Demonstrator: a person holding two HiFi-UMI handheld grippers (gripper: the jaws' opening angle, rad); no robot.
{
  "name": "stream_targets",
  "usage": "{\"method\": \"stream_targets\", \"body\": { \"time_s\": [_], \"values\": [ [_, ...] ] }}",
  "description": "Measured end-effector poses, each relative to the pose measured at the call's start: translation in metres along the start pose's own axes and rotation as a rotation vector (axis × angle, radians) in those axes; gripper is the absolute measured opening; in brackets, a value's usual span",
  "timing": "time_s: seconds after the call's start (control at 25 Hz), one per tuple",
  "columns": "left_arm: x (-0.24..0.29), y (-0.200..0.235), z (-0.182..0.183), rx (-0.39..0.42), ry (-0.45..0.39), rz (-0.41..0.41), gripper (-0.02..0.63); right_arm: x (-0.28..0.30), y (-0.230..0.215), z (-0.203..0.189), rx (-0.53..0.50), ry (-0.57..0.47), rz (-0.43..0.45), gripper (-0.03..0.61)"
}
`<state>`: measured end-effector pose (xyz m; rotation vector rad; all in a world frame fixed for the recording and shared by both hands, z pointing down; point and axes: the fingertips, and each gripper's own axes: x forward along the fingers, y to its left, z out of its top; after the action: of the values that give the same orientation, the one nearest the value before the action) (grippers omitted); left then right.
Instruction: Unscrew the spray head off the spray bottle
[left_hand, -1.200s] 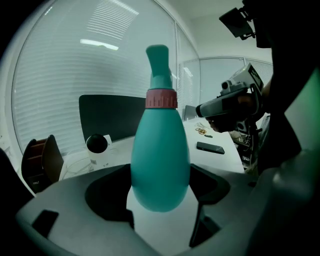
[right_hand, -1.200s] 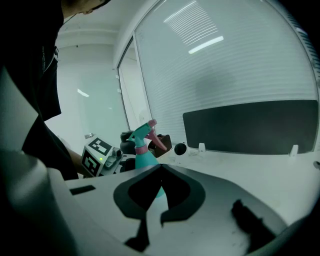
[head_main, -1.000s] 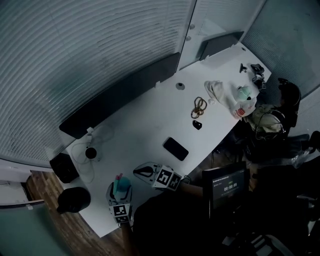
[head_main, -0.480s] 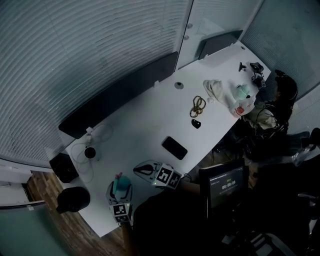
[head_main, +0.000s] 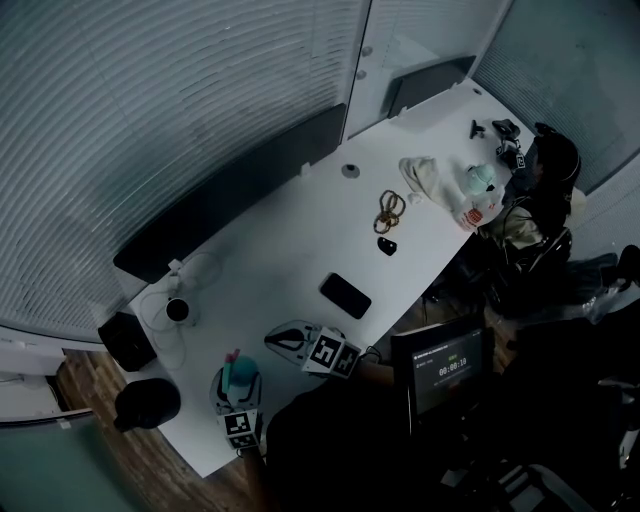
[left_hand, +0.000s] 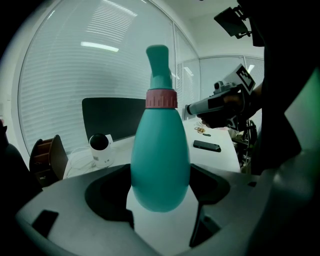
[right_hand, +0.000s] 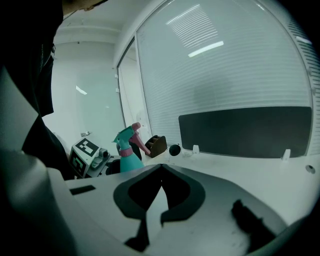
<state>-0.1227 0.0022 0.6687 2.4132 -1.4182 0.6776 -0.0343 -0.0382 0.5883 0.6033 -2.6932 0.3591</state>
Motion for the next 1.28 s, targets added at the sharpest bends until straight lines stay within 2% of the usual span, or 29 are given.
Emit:
{"method": "stream_targets", "body": {
  "time_s": [0.4, 0.56, 0.72, 0.84, 1.0, 1.08, 1.2, 1.28],
  "values": [
    [-0.001, -0.009, 0.006, 0.014, 0.003, 0.0, 0.364, -0.009, 0.001, 0.006, 0.012, -0.021, 0.005, 0.0],
    [-0.001, -0.009, 0.012, 0.107, 0.048, 0.027, 0.364, -0.009, 0.001, 0.008, -0.005, -0.024, 0.01, 0.0],
    [-0.002, -0.002, 0.015, 0.154, 0.083, 0.093, 0.364, -0.009, 0.002, 0.009, 0.001, -0.033, 0.023, 0.0],
    [-0.003, 0.01, 0.022, 0.256, 0.085, 0.154, 0.364, -0.012, 0.0, 0.02, 0.043, -0.071, 0.032, 0.0],
    [-0.008, 0.029, 0.035, 0.337, 0.058, 0.236, 0.364, -0.015, 0.007, 0.032, 0.045, -0.091, 0.077, 0.0],
    [-0.013, 0.038, 0.045, 0.367, 0.026, 0.278, 0.364, -0.016, 0.008, 0.037, 0.112, -0.082, 0.102, 0.0],
    [-0.022, 0.055, 0.06, 0.438, 0.001, 0.35, 0.364, -0.017, 0.016, 0.051, 0.316, -0.118, 0.177, 0.002],
    [-0.026, 0.065, 0.068, 0.497, 0.01, 0.397, 0.364, -0.019, 0.027, 0.065, 0.358, -0.119, 0.235, 0.002]
  ]
}}
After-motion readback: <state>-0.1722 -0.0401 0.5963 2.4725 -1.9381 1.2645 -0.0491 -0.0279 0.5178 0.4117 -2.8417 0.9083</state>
